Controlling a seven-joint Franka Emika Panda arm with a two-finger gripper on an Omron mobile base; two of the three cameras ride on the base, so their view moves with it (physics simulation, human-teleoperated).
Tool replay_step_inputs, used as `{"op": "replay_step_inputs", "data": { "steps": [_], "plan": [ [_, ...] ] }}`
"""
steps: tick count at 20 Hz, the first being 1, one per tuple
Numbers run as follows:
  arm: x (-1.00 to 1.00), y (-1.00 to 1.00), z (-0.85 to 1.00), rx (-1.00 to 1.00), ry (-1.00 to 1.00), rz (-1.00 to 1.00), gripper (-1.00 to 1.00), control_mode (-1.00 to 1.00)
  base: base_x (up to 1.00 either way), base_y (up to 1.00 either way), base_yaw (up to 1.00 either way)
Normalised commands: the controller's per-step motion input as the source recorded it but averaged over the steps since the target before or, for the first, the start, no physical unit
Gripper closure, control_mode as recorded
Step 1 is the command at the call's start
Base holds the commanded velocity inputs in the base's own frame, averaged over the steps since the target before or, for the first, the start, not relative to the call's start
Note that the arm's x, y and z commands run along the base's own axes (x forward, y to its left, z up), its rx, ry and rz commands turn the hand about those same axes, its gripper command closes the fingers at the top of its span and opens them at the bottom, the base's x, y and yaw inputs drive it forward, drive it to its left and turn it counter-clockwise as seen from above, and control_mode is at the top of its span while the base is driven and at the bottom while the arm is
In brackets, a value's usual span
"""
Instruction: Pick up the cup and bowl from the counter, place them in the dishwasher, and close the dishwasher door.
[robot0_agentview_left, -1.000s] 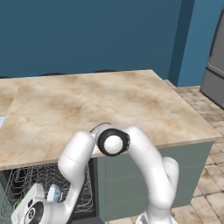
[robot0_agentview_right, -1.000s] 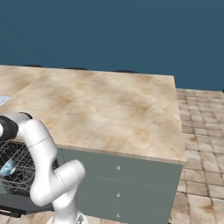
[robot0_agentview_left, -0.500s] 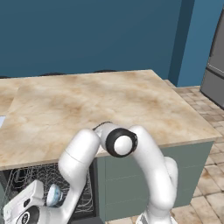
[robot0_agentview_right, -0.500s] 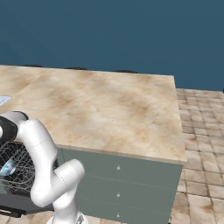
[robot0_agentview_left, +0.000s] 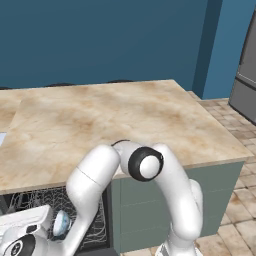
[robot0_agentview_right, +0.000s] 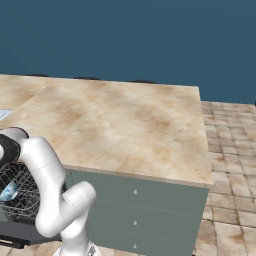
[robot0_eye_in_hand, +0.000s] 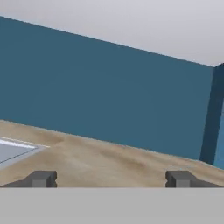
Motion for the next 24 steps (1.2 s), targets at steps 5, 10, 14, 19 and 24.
{"op": "replay_step_inputs", "data": {
  "steps": [5,10,14,19,24],
  "plan": [
    [-0.08,-0.26,0.36,0.57,0.0,-0.14,-1.0,-1.0,0.0,0.0,0.0],
    [0.0,-0.38,0.44,0.5,0.0,-0.2,-1.0,-1.0,0.0,0.0,0.0],
    [0.0,-0.39,0.45,0.56,0.0,-0.11,-1.0,-1.0,0.0,0.0,0.0],
    [0.0,-0.48,0.51,0.58,0.0,-0.1,-1.0,-1.0,0.0,0.0,0.0],
    [0.0,-0.52,0.33,0.65,-0.01,-0.05,-1.0,-1.0,0.0,0.0,0.0]
  ]
}}
